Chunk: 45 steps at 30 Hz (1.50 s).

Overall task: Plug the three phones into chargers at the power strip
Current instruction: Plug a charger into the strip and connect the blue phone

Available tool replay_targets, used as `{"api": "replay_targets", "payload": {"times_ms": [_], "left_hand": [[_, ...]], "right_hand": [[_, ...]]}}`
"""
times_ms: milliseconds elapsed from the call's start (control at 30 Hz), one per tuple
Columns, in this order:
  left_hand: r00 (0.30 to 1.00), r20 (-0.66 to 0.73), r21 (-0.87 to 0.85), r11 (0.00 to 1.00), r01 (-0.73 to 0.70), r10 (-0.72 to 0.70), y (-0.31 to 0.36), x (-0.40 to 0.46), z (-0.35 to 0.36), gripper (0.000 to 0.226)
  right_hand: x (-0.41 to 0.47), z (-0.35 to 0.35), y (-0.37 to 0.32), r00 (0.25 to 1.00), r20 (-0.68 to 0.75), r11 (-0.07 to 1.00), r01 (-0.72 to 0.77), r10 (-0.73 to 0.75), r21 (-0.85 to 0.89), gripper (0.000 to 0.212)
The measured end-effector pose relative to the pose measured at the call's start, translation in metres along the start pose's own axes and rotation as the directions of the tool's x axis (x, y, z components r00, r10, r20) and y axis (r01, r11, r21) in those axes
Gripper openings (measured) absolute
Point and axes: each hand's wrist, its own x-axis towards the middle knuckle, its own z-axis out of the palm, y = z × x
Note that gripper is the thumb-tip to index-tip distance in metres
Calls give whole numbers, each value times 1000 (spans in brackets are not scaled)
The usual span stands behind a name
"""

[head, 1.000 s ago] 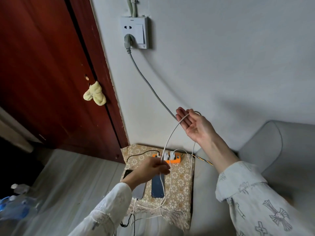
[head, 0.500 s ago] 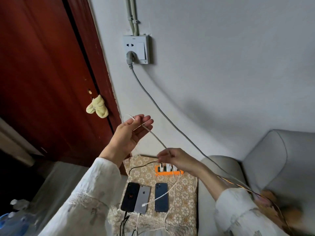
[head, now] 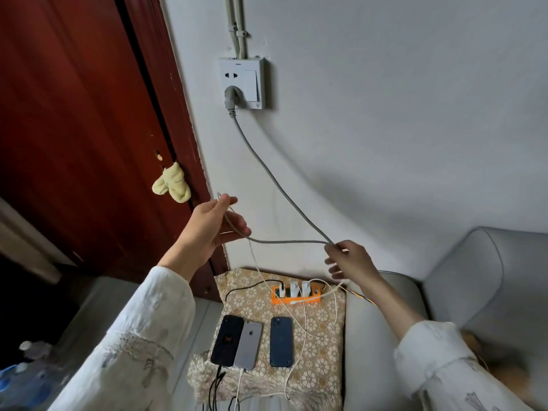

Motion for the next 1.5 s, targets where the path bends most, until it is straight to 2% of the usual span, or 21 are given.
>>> {"api": "replay_targets", "payload": {"times_ms": [100, 167, 233, 267, 300, 433, 500, 567, 633, 700, 767, 833, 900, 967, 1067, 1133, 1200, 1267, 1367, 1433, 1500], "left_hand": [[997, -20, 81, 994, 70, -68, -4, 3, -4, 25], [987, 8, 134, 978, 160, -163, -10, 4, -7, 23], [955, 34, 225, 933, 280, -294, -20, 3, -11, 21], [929, 57, 289, 896, 336, -366, -27, 2, -14, 21], [894, 96, 364, 851, 379, -439, -35, 0, -18, 21], [719, 243, 692, 636, 341, -651, -64, -7, -23, 33], [725, 219, 796, 549, 254, -653, -71, -4, -22, 36], [778, 195, 831, 522, 192, -597, -71, 1, -18, 39], [848, 183, 750, 628, 207, -497, -69, 8, -14, 42], [895, 184, 559, 793, 244, -406, -67, 13, -7, 43], [886, 244, 270, 904, 330, -396, -66, 14, 3, 41], [856, 332, -36, 901, 432, -397, -63, 16, 14, 37], [869, 335, -265, 849, 457, -363, -58, 18, 25, 34], [907, 233, -384, 823, 418, -352, -53, 19, 31, 28], [943, 103, -353, 874, 333, -318, -52, 19, 29, 19], [938, 145, -279, 896, 344, -315, -57, 12, 25, 18], [904, 259, -191, 899, 394, -341, -66, 2, 23, 16], [840, 397, -75, 900, 430, -369, -77, -8, 24, 17], [731, 532, 158, 899, 409, -426, -96, -21, 28, 19], [684, 551, 266, 877, 399, -478, -108, -26, 30, 20], [657, 556, 304, 860, 409, -509, -117, -31, 29, 20]], "right_hand": [[1, -5, -10, 989, 63, 865, -148, 135, 480, 8], [6, -10, -16, 975, 75, 589, -186, 207, 786, 14], [13, -18, -23, 965, 72, 265, -141, 253, 954, 17], [16, -23, -26, 961, 69, 173, -118, 268, 978, 17], [18, -28, -28, 958, 71, 147, -116, 279, 982, 17], [18, -37, -37, 962, 173, 306, -233, 210, 923, 30], [12, -34, -41, 954, 258, 449, -299, 152, 842, 27], [4, -28, -44, 928, 357, 597, -346, 106, 723, 25], [-5, -21, -45, 892, 445, 713, -362, 78, 601, 23], [-13, -14, -44, 846, 533, 822, -325, 31, 468, 19], [-20, -6, -41, 776, 630, 913, -258, 2, 316, 16], [-26, 1, -36, 721, 692, 973, -181, 34, 140, 14], [-30, 9, -28, 701, 708, 992, -127, 87, 5, 13], [-31, 14, -19, 696, 707, 992, -109, 125, -68, 12], [-31, 13, -5, 635, 739, 975, -125, 223, -186, 11], [-28, 11, 6, 615, 743, 964, -145, 263, -221, 14], [-20, 10, 11, 687, 689, 968, -234, 231, -91, 21], [-9, 11, 9, 776, 599, 923, -353, 200, 150, 30], [5, 20, 0, 785, 581, 829, -459, 212, 318, 38], [9, 29, -6, 778, 591, 806, -482, 213, 343, 37], [11, 38, -12, 804, 550, 713, -521, 225, 469, 32]]}}
